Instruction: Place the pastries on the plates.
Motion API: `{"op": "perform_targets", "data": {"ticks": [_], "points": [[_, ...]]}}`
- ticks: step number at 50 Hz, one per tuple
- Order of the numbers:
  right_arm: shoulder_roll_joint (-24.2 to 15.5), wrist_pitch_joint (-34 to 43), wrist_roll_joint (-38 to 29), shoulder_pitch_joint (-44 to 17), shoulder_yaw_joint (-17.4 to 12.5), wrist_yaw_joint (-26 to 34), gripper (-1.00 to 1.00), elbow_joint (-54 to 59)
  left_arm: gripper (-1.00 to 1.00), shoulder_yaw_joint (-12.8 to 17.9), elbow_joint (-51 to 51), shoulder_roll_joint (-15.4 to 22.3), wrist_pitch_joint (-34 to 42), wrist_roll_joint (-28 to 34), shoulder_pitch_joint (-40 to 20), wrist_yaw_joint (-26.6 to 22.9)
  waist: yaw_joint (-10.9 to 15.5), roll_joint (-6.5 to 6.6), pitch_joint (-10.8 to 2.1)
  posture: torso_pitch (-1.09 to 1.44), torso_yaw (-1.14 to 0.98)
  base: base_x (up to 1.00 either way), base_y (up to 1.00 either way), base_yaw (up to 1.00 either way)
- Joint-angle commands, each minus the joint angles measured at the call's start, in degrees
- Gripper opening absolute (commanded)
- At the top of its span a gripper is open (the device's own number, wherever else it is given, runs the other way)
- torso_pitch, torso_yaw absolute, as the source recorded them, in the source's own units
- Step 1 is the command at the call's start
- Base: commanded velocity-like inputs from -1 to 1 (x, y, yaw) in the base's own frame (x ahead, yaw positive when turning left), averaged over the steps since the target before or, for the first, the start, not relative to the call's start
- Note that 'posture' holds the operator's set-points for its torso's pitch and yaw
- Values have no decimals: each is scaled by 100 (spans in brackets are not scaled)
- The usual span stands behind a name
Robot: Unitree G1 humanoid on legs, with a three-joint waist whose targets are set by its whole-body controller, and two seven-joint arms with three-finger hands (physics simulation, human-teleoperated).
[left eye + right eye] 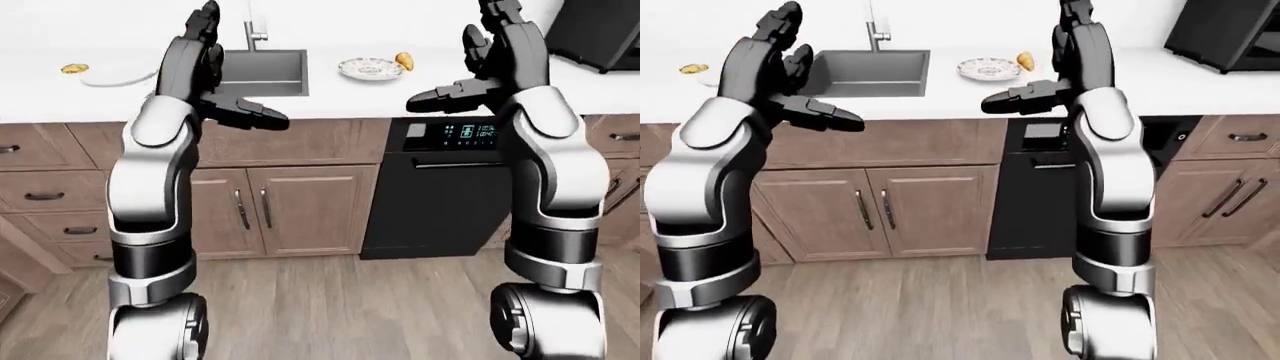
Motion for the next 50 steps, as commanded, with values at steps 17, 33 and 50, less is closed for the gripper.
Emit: {"op": "perform_targets", "data": {"ticks": [17,33,50], "points": [[15,-1994,-310,-2438,301,292,100,3621,100,-8,3231,257,-1913,126,-1987,38,-69,654,-195,0,0,55,-14,0],[57,-1873,-330,-2385,274,178,100,3437,100,17,2893,308,-1730,182,-1852,47,-20,40,48,0,0,22,-7,0],[20,-1903,-310,-2450,287,157,100,3514,100,17,2706,379,-1625,216,-1785,3,-70,406,-285,0,0,0,-55,0]]}}
